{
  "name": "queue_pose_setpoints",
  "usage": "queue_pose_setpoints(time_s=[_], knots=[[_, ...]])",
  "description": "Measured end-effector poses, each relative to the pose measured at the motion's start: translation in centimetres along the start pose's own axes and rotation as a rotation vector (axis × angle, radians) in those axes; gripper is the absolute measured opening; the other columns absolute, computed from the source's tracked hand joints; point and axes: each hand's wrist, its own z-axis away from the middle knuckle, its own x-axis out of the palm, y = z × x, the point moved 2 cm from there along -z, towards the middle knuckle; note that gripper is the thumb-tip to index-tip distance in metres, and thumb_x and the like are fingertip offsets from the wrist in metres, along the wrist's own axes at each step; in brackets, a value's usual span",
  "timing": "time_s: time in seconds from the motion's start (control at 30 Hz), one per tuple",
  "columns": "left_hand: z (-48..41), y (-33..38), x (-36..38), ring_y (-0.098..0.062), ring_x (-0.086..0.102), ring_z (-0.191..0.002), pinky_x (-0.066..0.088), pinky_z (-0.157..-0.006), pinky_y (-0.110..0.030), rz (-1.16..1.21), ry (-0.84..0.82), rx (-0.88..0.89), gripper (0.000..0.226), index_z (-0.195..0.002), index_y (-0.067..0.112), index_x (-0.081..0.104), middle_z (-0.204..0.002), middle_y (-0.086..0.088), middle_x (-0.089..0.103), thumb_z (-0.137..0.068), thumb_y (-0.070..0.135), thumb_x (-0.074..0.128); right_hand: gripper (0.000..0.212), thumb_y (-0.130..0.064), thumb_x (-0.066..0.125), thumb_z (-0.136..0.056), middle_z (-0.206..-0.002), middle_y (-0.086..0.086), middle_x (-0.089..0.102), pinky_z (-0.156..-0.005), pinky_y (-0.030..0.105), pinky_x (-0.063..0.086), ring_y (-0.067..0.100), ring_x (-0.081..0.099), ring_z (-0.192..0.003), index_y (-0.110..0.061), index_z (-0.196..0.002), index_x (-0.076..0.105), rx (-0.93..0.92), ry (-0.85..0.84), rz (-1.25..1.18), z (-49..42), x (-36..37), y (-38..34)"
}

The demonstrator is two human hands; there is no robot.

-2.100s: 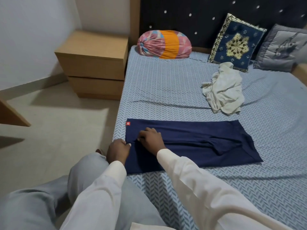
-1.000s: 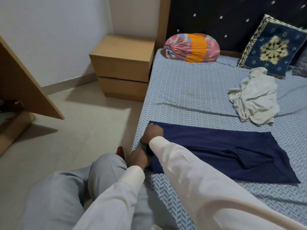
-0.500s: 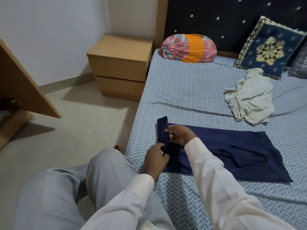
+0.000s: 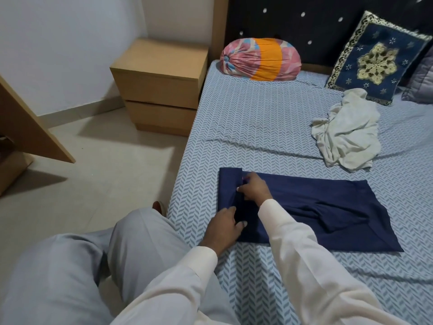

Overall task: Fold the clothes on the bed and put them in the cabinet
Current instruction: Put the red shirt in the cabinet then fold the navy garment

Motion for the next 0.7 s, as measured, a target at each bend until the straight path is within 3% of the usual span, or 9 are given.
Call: queue_pose_setpoints(time_s=[0.07,0.13,0.23,0.43,0.53,0.7], knots=[[-0.1,-0.5,-0.3,-0.027,0.058,-0.105,0.049,-0.088,-0.038,-0.001,0.059,-0.026,0.054,-0.143,0.019,0.041,-0.116,-0.008,0.057,-0.094,0.037,0.053,0.055,-0.012,0.064,-0.083,-0.117,0.012,0.054,-0.084,0.035,0.047,0.032,0.055,-0.106,-0.015,-0.135,0.045,-0.168,0.120,0.187,0.2,0.2,-0.7],[-0.1,-1.2,-0.5,-0.030,0.057,-0.107,0.049,-0.088,-0.039,-0.105,0.004,-0.072,0.063,-0.152,0.030,0.025,-0.124,-0.008,0.050,-0.095,0.034,0.050,0.066,-0.013,0.060,-0.087,-0.130,0.018,0.048,-0.096,0.039,0.043,0.037,0.049,-0.117,-0.017,-0.148,0.035,-0.301,0.113,0.300,0.2,1.2,-1.2],[0.2,-2.0,-0.5,-0.033,0.057,-0.103,0.050,-0.086,-0.041,-0.231,-0.041,-0.116,0.066,-0.153,0.036,0.017,-0.127,-0.011,0.044,-0.096,0.032,0.049,0.067,-0.020,0.065,-0.088,-0.140,0.019,0.041,-0.102,0.041,0.042,0.039,0.046,-0.123,-0.017,-0.147,0.035,-0.206,0.014,0.321,-0.4,1.9,-1.1],[0.4,0.0,0.0,-0.030,0.046,-0.111,0.047,-0.080,-0.041,-0.390,-0.064,0.171,0.063,-0.150,0.032,0.026,-0.130,-0.008,0.034,-0.093,0.040,0.052,0.069,-0.026,0.073,-0.084,-0.136,0.016,0.047,-0.097,0.041,0.046,0.036,0.052,-0.120,-0.019,-0.145,0.041,-0.131,0.033,0.298,-1.0,1.1,-1.0],[0.6,-0.3,0.9,-0.032,0.047,-0.111,0.048,-0.083,-0.044,-0.408,-0.124,0.154,0.054,-0.143,0.032,0.037,-0.131,-0.008,0.034,-0.093,0.040,0.053,0.072,-0.027,0.076,-0.082,-0.138,0.014,0.047,-0.098,0.042,0.048,0.035,0.053,-0.121,-0.019,-0.145,0.041,-0.121,0.014,0.296,-1.1,1.3,-1.3],[0.5,-1.2,-0.3,-0.028,0.054,-0.103,0.048,-0.078,-0.038,-0.326,-0.085,0.112,0.042,-0.129,0.028,0.051,-0.119,-0.005,0.042,-0.089,0.039,0.058,0.071,-0.028,0.076,-0.080,-0.135,0.014,0.052,-0.094,0.041,0.050,0.035,0.056,-0.116,-0.020,-0.143,0.044,-0.140,0.008,0.312,-1.1,2.2,-2.3]])
